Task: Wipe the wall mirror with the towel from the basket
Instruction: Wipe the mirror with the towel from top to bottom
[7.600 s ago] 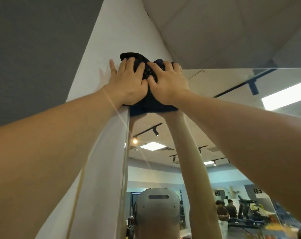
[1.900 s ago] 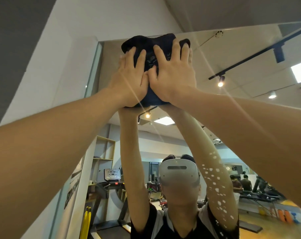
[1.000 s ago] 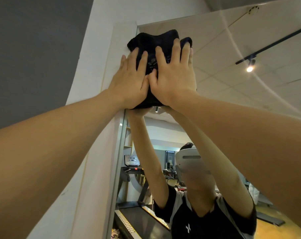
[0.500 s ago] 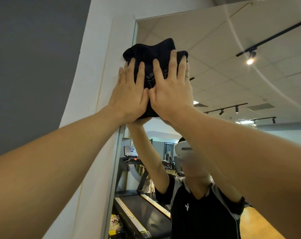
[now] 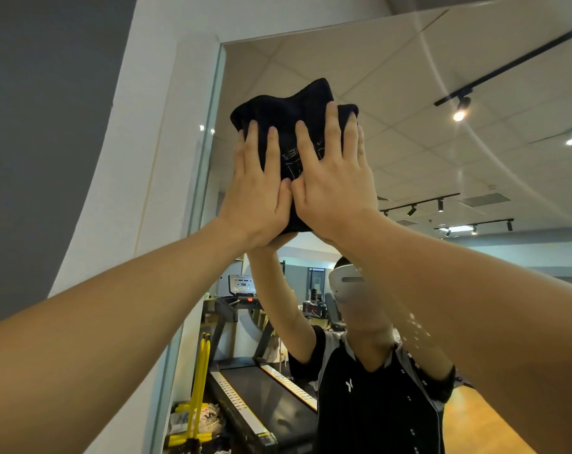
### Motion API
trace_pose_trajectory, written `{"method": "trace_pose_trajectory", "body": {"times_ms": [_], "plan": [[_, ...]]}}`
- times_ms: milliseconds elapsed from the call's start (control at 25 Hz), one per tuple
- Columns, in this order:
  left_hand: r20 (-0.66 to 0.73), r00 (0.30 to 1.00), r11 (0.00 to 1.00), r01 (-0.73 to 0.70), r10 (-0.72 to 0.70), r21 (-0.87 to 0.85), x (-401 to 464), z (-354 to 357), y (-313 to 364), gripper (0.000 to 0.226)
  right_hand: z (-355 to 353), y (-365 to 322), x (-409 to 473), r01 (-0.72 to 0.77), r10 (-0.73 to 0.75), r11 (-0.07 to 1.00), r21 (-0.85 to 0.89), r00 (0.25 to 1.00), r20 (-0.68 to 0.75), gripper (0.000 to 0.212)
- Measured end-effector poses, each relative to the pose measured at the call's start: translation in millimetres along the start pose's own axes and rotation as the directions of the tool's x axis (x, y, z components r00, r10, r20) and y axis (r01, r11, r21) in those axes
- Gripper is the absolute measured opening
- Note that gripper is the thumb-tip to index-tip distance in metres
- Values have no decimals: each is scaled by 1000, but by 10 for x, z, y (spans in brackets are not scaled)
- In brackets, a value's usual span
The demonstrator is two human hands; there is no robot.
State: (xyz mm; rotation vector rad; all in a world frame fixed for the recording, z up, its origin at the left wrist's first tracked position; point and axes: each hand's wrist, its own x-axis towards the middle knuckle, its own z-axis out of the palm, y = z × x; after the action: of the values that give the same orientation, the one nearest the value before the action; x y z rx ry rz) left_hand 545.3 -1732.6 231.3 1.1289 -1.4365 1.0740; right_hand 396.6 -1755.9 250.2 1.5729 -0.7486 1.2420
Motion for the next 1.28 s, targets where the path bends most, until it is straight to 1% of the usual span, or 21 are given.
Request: {"method": "trace_pose_trajectory", "body": {"times_ms": [320, 480, 840, 960, 1040, 1280], "plan": [[-11, 999, 998, -50, 50, -47, 110, 266, 907, 79, -285, 886, -307, -17, 17, 1000, -3, 1000, 3, 74], [-16, 997, 993, -75, 74, -86, 178, 420, 1508, 80, -480, 1447, -518, -44, 45, 998, -35, 999, 8, 74], [-33, 995, 991, -100, 97, -91, 327, 739, 2708, 77, -885, 2551, -912, -113, 115, 992, -48, 993, 29, 76], [-32, 995, 991, -100, 97, -87, 374, 814, 3014, 76, -977, 2832, -1005, -128, 129, 991, -44, 991, 29, 76], [-47, 992, 988, -124, 120, -90, 402, 863, 3193, 76, -1038, 3001, -1059, -141, 142, 989, -44, 989, 27, 76], [-44, 987, 983, -159, 155, -90, 462, 1006, 3742, 75, -1229, 3514, -1249, -161, 165, 982, -98, 986, 33, 75]]}}
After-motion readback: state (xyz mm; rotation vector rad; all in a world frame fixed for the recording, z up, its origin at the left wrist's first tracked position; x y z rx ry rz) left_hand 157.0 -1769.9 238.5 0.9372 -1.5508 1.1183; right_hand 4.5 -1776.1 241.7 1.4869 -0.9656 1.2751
